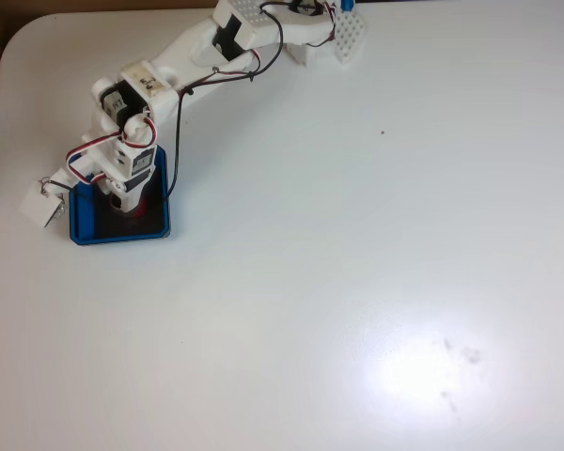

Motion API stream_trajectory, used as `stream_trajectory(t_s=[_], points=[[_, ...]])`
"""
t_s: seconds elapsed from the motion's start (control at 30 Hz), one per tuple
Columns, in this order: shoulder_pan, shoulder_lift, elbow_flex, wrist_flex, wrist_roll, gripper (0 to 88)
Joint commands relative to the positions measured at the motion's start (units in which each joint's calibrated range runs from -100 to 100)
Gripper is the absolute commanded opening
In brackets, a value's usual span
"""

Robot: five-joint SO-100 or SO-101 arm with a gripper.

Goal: Pick the red roll and drop it in the blue box

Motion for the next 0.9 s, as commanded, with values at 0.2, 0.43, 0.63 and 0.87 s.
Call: stream_trajectory(t_s=[0.2, 0.43, 0.63, 0.87], points=[[0.64, -3.31, -0.74, 0.07, -0.34, 16.3], [0.74, -11.17, 6.81, 0.07, -0.34, 16.3], [0.54, -20.71, 17.86, -0.34, -0.34, 16.3], [-0.34, -31.49, 30.26, -0.42, -0.42, 16.3]])
